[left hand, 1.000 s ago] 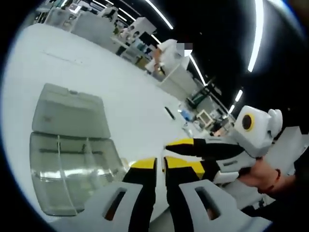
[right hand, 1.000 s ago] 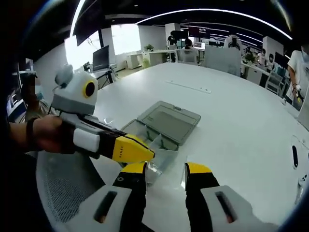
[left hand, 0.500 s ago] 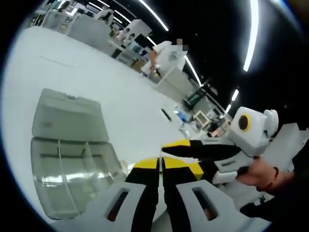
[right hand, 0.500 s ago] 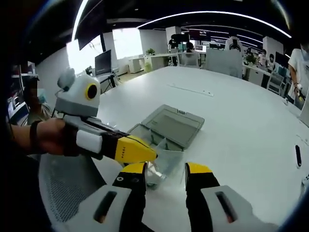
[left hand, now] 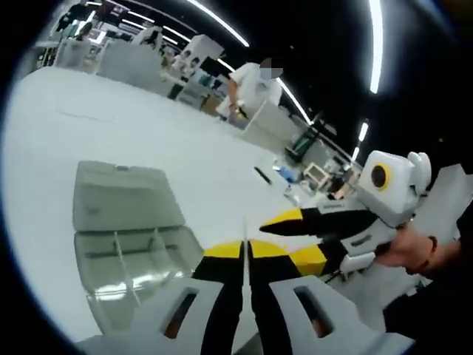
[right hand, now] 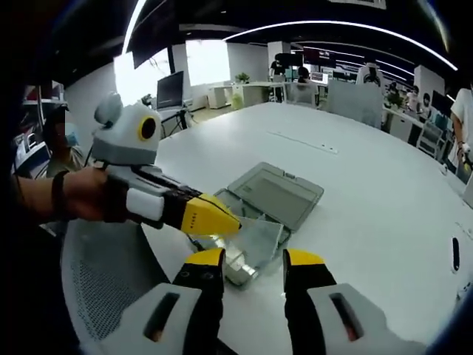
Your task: Insert the divider into the dual guide fixture by aligning both edges with the guide slots and pushing it downward to the bottom, including one-sided entry, uneven engagement, binding, and posture correction.
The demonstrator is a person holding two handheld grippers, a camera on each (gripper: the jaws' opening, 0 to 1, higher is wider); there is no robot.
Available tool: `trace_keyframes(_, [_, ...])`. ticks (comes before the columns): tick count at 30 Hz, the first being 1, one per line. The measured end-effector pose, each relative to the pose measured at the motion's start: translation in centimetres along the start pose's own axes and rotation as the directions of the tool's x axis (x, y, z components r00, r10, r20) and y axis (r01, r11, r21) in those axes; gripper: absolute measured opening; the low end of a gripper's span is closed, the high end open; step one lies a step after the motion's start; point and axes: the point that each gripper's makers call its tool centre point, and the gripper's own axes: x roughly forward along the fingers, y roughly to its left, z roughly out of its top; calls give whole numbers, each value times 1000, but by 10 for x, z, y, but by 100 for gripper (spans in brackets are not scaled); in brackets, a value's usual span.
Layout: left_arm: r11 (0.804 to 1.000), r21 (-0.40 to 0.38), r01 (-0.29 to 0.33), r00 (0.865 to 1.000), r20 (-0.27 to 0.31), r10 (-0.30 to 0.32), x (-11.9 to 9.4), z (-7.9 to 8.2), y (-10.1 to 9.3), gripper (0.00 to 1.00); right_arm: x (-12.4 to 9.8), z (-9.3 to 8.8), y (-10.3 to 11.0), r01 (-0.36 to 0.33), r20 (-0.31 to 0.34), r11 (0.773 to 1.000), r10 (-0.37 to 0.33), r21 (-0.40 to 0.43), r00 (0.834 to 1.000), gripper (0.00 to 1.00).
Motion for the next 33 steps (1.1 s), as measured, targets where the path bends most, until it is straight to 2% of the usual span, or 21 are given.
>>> trace_keyframes(6, [998, 64, 12, 1000, -21, -11, -7, -6, -4, 0, -5, 4, 7, -20, -3, 998, 20, -55, 1000, 27])
trace_keyframes(7, [994, 103, 20, 999, -33, -17, -10, -7, -5, 0, -6, 5, 9, -26, -3, 997, 26, -70, 1000, 27])
trace_keyframes(13, [980, 197, -5, 998, -53, 15, -23, -10, -1, 0, -8, 6, 19, -73, -36, 984, 68, -162, 997, 23])
trace_keyframes(17, [971, 238, -1, 999, -38, 10, -30, -10, -2, 0, -9, 10, 25, -91, -44, 979, 84, -183, 995, 23])
trace_keyframes(18, [966, 258, 3, 999, -33, 6, -31, -9, -3, 0, -9, 10, 27, -101, -51, 975, 93, -199, 994, 23])
trace_keyframes(22, [945, 327, 24, 997, -76, 1, -34, -16, -6, 0, -7, 14, 36, -141, -82, 952, 123, -273, 989, 22])
trace_keyframes(25, [936, 350, 45, 996, -90, -14, -36, -17, -8, 0, -6, 15, 39, -161, -100, 939, 136, -304, 986, 21])
trace_keyframes(28, [920, 377, 102, 991, -119, -61, -37, -22, -14, 0, -4, 15, 43, -181, -122, 923, 147, -338, 982, 21])
trace_keyframes(33, [903, 411, 123, 987, -145, -69, -40, -24, -14, 0, -2, 10, 49, -235, -168, 897, 183, -375, 969, 19])
